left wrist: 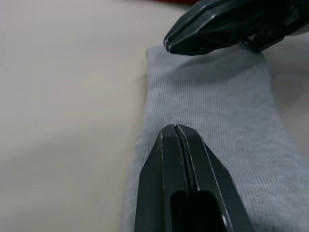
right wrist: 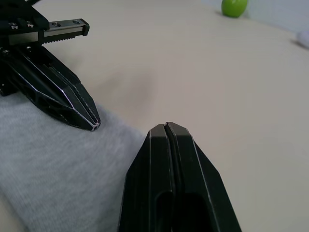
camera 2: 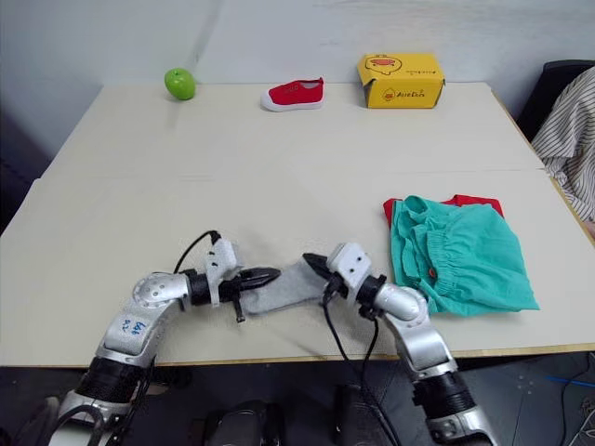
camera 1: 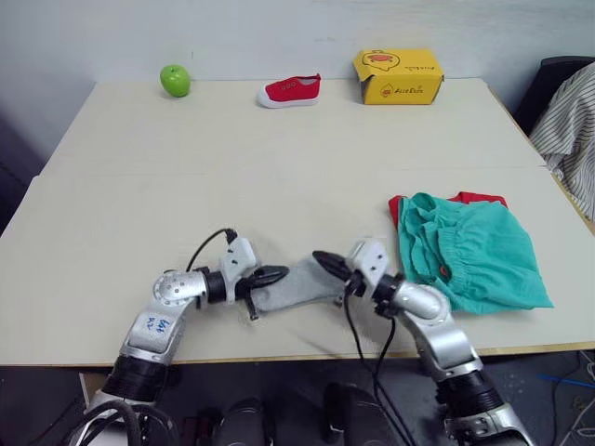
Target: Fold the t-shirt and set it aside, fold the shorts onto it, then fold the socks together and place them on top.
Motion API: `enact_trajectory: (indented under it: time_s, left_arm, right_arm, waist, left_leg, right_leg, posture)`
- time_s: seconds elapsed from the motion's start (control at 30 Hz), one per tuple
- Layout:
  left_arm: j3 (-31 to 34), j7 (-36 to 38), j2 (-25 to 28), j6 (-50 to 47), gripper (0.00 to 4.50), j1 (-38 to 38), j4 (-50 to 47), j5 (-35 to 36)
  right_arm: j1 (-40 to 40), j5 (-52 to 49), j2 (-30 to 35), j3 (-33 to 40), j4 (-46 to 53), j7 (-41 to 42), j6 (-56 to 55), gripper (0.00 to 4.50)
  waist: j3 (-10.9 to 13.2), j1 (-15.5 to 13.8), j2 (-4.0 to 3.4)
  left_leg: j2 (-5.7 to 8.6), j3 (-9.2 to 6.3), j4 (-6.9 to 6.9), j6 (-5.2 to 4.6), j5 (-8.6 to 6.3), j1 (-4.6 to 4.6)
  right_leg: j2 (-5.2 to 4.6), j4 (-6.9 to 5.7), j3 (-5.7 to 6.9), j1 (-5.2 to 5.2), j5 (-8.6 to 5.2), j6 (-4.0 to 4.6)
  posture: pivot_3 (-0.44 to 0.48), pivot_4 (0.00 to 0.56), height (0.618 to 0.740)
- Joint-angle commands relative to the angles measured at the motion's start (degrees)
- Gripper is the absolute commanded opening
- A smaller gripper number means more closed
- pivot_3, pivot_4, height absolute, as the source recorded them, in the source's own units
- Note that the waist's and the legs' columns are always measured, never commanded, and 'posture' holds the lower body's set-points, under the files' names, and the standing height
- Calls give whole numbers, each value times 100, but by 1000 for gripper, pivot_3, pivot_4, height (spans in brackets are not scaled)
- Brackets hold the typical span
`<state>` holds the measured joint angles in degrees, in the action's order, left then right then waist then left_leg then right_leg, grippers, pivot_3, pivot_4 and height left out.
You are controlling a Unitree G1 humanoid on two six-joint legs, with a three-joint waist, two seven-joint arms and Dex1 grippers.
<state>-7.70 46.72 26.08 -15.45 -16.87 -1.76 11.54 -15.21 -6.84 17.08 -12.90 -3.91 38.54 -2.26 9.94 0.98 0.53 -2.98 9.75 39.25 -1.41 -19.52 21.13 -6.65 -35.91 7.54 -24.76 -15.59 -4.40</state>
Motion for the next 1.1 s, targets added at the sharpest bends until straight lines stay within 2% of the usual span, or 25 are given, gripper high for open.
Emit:
enact_trajectory:
  time_s: [0.03,0.13,0.23,0.33,0.43,0.5,0.6,0.73,0.87,1.1]
  left_arm:
    - [207,-159,55,-40,0,228,-282,61]
    - [644,-76,113,-299,0,308,-565,578]
    - [1309,336,530,-827,0,490,-808,1350]
    - [1610,510,988,-1651,560,633,-1014,1861]
    - [1767,557,1770,-3053,1473,838,-1144,2254]
    - [1770,335,2002,-3708,2139,812,-1099,2349]
    - [1913,52,1881,-4733,3158,539,-1133,2868]
    - [1903,-449,1620,-5667,4431,153,-1092,3114]
    - [1646,-880,1299,-5995,4471,-195,-935,2965]
    - [1183,-1102,1049,-6216,4471,-453,-910,2879]
  right_arm:
    - [1,-74,137,322,-188,52,-404,23]
    - [-87,-384,333,450,-92,466,-409,23]
    - [-289,-655,664,381,-37,1284,-457,23]
    - [-472,-664,785,299,-240,1726,-638,0]
    - [-713,-556,755,119,-621,2166,-1020,0]
    - [-843,-537,662,39,-820,2320,-1159,0]
    - [-1045,-367,596,-99,-1168,2481,-1270,0]
    - [-1238,-121,593,-228,-1591,2573,-1455,0]
    - [-1503,-36,395,-290,-1810,2566,-1679,0]
    - [-1496,198,415,-364,-2069,2631,-1667,0]
  waist:
    - [0,15,0]
    - [0,53,-1]
    - [2,90,-3]
    - [2,95,-4]
    - [3,93,-4]
    - [4,82,-5]
    - [6,39,-3]
    - [5,30,-3]
    - [4,54,-3]
    - [2,23,-4]
  left_leg:
    - [1,1,0,-1,0,-5]
    - [-5,-3,0,0,-1,-4]
    - [-15,-5,0,4,0,-3]
    - [-30,-2,-1,15,-2,-5]
    - [-35,-5,-2,22,-3,-6]
    - [-35,-5,-2,23,-4,-6]
    - [-27,-8,-1,21,-4,-5]
    - [-17,-22,3,20,-3,-4]
    - [-14,-23,3,22,0,-6]
    - [-7,-30,3,27,6,-12]
  right_leg:
    - [-1,0,-2,4,0,0]
    - [-2,1,-9,5,0,0]
    - [2,2,-18,3,-1,2]
    - [8,2,-22,2,-7,12]
    - [13,-2,-23,1,-11,19]
    - [15,0,-24,0,-12,20]
    - [10,-2,-25,3,-11,20]
    - [6,-6,-29,9,-10,18]
    - [7,-6,-30,13,-10,18]
    - [2,-10,-31,20,-10,18]
  posture:
    - [0,150,740]
    - [0,150,740]
    - [0,150,740]
    - [0,150,740]
    - [0,150,740]
    - [0,150,740]
    - [0,150,740]
    - [0,150,740]
    - [0,150,740]
    - [0,150,740]
